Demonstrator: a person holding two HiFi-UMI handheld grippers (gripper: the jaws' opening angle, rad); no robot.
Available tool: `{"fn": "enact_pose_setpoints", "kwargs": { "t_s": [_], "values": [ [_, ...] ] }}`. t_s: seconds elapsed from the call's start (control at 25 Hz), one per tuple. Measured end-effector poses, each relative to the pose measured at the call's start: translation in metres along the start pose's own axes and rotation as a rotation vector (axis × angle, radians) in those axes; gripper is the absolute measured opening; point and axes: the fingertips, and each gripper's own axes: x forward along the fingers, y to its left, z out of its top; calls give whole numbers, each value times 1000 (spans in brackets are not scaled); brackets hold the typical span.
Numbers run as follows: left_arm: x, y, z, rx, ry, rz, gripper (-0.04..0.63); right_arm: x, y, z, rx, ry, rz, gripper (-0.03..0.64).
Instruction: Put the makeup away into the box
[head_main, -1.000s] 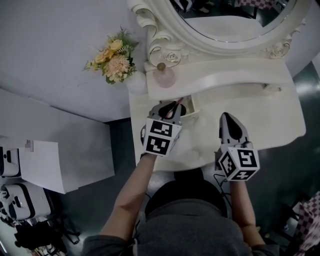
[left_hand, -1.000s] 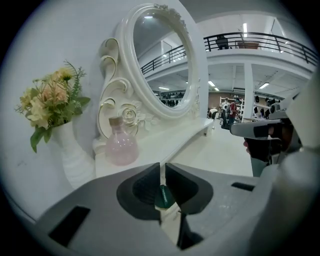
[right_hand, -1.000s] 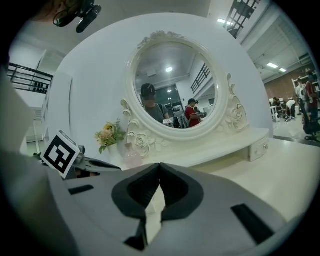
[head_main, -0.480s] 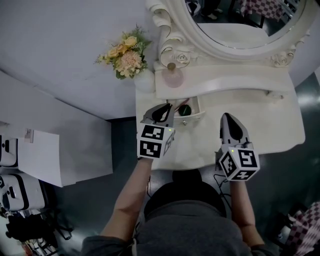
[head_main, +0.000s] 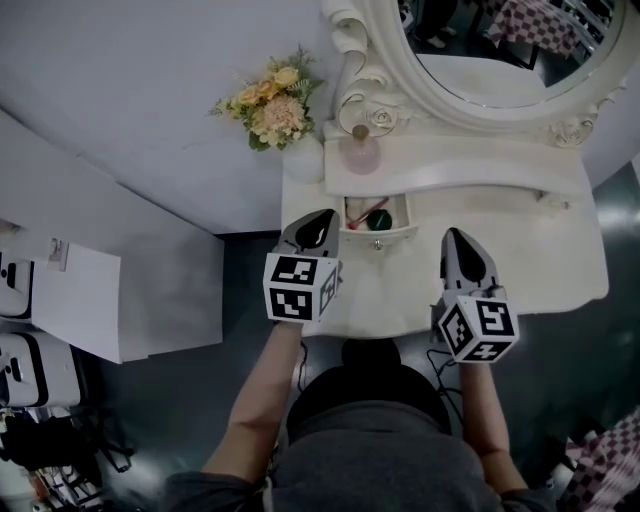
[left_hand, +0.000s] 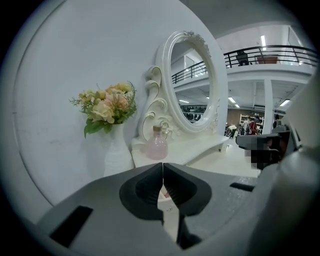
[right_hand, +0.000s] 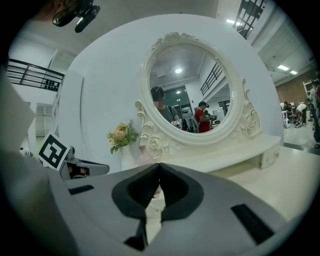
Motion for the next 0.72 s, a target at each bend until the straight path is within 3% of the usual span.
{"fn": "enact_pose_setpoints", "kwargs": {
  "t_s": [0.72],
  "values": [
    [-36,34,-12,-95,-48,81,6,3,30,1,-41,7,54,3]
  ]
}}
